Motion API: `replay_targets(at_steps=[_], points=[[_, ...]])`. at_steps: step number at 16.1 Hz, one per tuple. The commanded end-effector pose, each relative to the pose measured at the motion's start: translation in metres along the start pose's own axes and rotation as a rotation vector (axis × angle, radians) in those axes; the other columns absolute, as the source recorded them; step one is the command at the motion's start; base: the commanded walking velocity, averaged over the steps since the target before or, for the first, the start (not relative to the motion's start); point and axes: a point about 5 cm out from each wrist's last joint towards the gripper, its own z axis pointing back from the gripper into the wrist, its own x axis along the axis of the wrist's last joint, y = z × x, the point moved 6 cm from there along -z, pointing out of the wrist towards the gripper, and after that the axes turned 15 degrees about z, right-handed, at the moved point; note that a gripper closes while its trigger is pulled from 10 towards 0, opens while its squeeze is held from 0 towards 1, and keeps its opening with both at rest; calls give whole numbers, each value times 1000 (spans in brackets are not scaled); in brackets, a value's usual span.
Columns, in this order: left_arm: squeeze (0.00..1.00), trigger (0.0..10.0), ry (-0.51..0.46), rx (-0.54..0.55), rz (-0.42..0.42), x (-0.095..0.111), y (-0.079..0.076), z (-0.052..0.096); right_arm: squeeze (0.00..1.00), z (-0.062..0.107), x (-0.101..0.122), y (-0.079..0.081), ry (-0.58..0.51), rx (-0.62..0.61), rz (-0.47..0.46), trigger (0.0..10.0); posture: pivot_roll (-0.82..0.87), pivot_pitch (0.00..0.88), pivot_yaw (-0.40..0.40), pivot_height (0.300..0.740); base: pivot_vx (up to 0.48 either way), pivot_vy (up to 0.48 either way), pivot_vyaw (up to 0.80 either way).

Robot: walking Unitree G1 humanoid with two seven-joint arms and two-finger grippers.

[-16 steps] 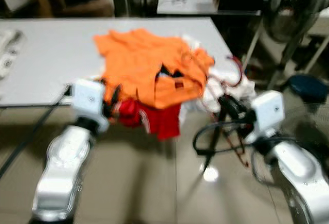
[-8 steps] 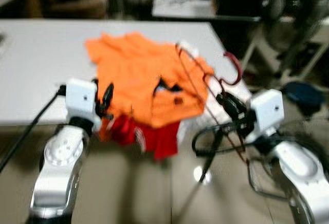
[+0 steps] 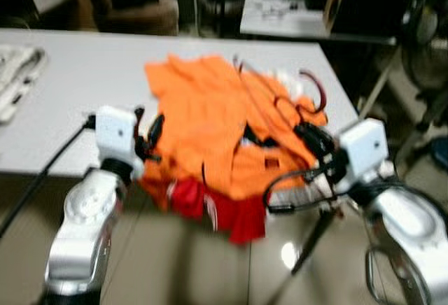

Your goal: Hang hanger

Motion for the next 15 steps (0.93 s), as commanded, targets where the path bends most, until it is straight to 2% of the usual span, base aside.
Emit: replay_targets(at_steps=[1,3,6,7,8,11,12,13,14,15], points=[[0,10000,24,-148,47,-2,-30,-3,0,7,4,-6,-22,-2,18,10000,-193,0,18,740,0,0,0],[0,10000,107,-341,40,-13,-56,-1,0,16,3,-6,-21,29,20,10000,-195,0,22,740,0,0,0],[0,10000,171,-464,47,-17,-73,-5,0,22,3,-7,-11,69,40,10000,-196,0,26,740,0,0,0],[24,10000,198,-465,59,-20,-76,-11,0,27,5,-5,-13,105,58,10000,-199,0,35,740,0,0,0],[1000,10000,210,-458,68,-22,-77,-15,0,32,6,-4,-11,132,65,10000,-201,0,40,740,0,0,0],[1000,10000,266,-488,83,-30,-84,-19,0,44,4,0,13,201,123,10000,-206,0,48,740,0,0,0],[1000,10000,363,-452,84,-45,-83,-24,0,56,-6,-6,88,238,255,10000,-212,0,56,740,0,0,0],[1000,10000,396,-450,82,-50,-84,-23,0,62,-11,-11,125,252,337,10000,-214,1,59,740,0,0,0],[1000,10000,436,-451,66,-57,-86,-21,0,66,-13,-16,141,239,355,10000,-219,3,65,740,0,0,0],[898,10000,455,-452,57,-61,-88,-20,0,68,-14,-18,146,238,365,10000,-219,3,65,740,0,0,0]])
